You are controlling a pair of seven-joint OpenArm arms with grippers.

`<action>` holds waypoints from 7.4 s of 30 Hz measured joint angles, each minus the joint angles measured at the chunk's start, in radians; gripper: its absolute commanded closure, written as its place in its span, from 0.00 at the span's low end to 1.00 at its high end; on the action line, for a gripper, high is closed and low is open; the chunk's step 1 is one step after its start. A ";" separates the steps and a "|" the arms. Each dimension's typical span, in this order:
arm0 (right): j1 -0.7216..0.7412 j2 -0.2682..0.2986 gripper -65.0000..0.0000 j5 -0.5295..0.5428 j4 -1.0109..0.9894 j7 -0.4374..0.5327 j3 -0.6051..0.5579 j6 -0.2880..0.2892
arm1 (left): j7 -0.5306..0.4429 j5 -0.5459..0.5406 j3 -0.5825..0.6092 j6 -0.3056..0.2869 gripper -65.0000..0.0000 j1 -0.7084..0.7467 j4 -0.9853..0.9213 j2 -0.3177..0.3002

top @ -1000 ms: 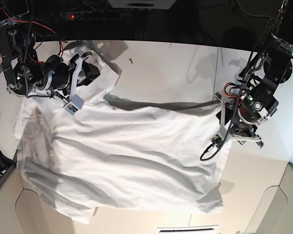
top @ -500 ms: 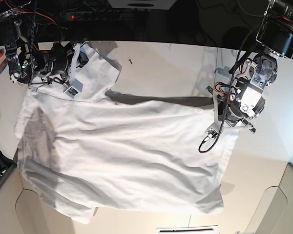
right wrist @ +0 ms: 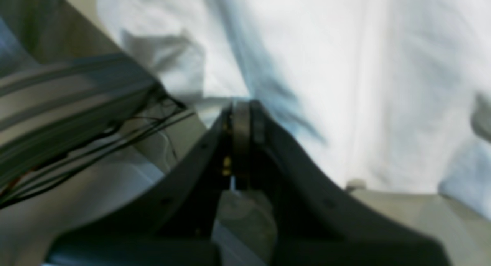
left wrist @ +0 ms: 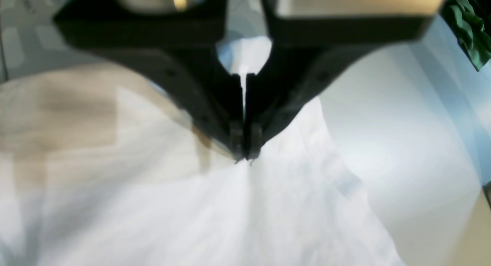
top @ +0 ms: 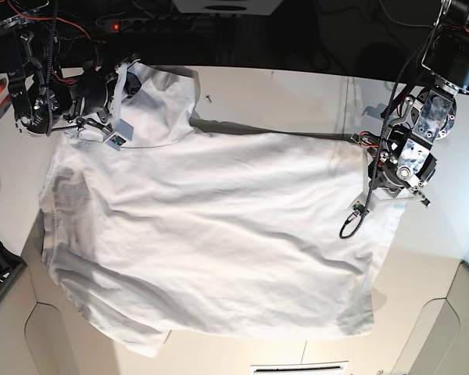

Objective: Layout the t-shirt on the table in an organized manner, then fold the t-shirt properly
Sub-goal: 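Pull the shirt with both grippers to spread it flat, then open both grippers and smooth the shirt, moving grippers outward along its edges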

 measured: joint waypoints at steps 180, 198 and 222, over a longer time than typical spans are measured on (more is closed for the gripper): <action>0.898 0.004 0.43 -0.603 -1.278 1.122 0.287 -0.277 | -0.095 -0.484 -0.150 -0.296 0.55 -0.116 -0.034 -0.060; 0.779 -0.075 0.43 -0.648 -1.278 1.319 0.287 -0.358 | -0.094 -0.483 -0.150 -0.296 0.55 -0.116 -0.035 -0.058; 0.743 -0.067 0.71 -0.539 -0.959 0.996 0.287 -0.210 | -0.166 -0.323 -0.150 -0.206 0.87 -0.013 -0.037 -0.058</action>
